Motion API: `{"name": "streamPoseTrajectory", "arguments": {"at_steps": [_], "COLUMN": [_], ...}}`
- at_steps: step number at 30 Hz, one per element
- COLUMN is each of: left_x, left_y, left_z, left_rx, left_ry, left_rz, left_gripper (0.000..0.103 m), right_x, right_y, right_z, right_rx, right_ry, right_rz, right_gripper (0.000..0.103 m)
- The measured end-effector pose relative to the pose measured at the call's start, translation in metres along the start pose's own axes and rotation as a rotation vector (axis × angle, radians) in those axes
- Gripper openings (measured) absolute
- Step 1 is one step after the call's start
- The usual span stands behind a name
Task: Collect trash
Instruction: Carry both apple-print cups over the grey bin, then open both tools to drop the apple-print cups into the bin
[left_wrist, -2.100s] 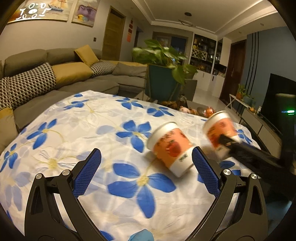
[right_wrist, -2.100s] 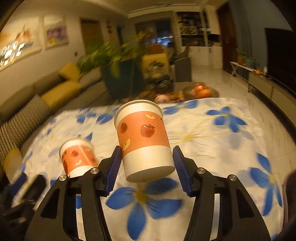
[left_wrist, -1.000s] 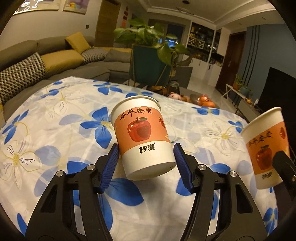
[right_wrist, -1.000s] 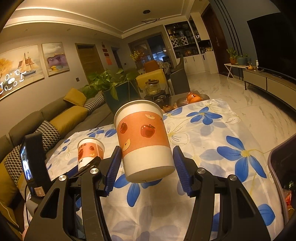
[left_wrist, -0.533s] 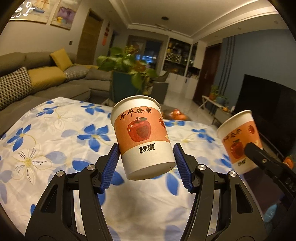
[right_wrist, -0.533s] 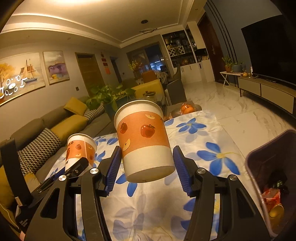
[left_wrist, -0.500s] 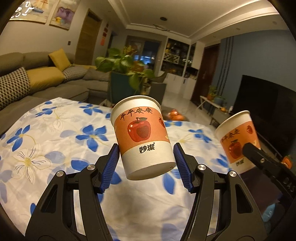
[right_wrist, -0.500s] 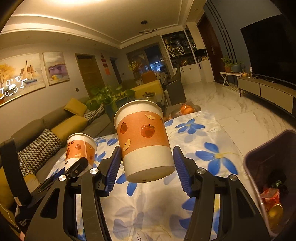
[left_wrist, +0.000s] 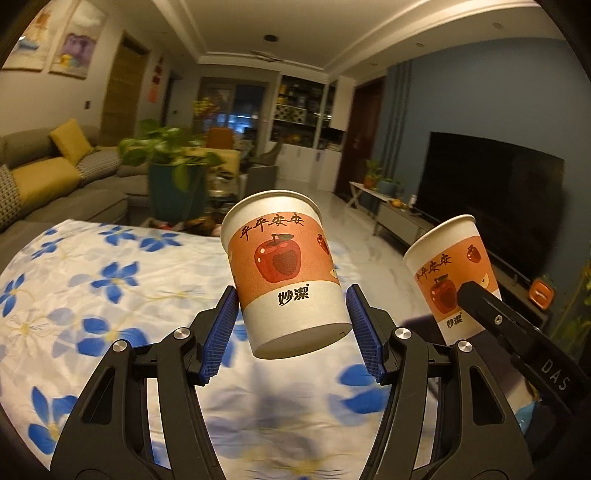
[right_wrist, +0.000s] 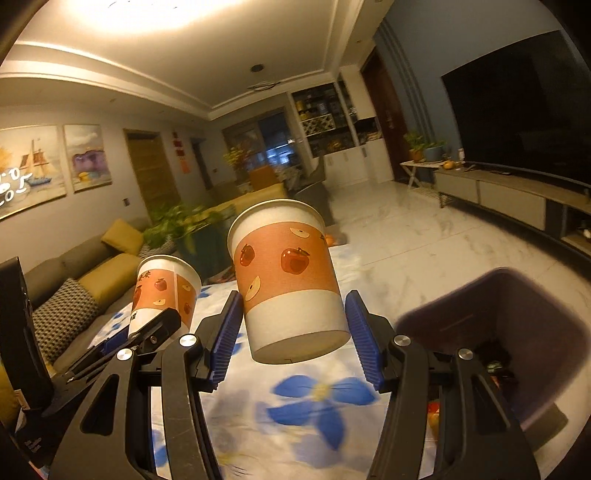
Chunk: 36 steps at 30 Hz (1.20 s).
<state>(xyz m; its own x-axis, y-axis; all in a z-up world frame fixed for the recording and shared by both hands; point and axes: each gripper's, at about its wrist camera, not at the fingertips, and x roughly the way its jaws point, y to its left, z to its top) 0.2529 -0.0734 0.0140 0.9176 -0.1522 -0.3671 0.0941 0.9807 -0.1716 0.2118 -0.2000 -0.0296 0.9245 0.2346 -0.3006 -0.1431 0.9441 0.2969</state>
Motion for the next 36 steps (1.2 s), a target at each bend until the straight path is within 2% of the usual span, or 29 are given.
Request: {"name": "streamPoseTrajectory", "arguments": {"at_steps": [8,14,23,33,34,35,36], "left_x": [0.012,0.027,0.050,0.071,0.072,0.072,0.072], "left_y": [-0.076,-0.114,-0.153,-0.165,-0.166,-0.166,-0.168], "left_z": [-0.008,-0.017,-0.031,-0.044,-0.045,-0.046,-0.048], "left_rx": [0.082,0.114,0.158,0.169,0.175,0.182,0.195], "left_ry": [0.023,0.042,0.074,0.105,0.104,0.099,0.098], "left_rz": [-0.129,-0.193,-0.266,-0.336,-0.347,-0.351,-0.352], "left_gripper": [0.059,0.059,0.060,0.060,0.060,0.061,0.064], "right_x": [-0.036,-0.048,-0.041,-0.041,-0.041,-0.042,-0.042], "right_y": [-0.051,-0.092,-0.118,-0.135,-0.136,-0.138,-0.140], "right_z": [0.005,0.007,0.002,0.005,0.005,0.005,0.009], "right_rx": [0.024,0.057,0.122,0.147,0.153,0.158,0.164], "right_ry": [-0.058,-0.086,-0.086,-0.097,-0.103,-0.105,-0.108], "right_rz": [-0.137,-0.240,-0.270,-0.276,-0.271,-0.269,-0.273], "right_gripper": [0.056,0.056,0.057,0.058,0.064,0.074,0.077]}}
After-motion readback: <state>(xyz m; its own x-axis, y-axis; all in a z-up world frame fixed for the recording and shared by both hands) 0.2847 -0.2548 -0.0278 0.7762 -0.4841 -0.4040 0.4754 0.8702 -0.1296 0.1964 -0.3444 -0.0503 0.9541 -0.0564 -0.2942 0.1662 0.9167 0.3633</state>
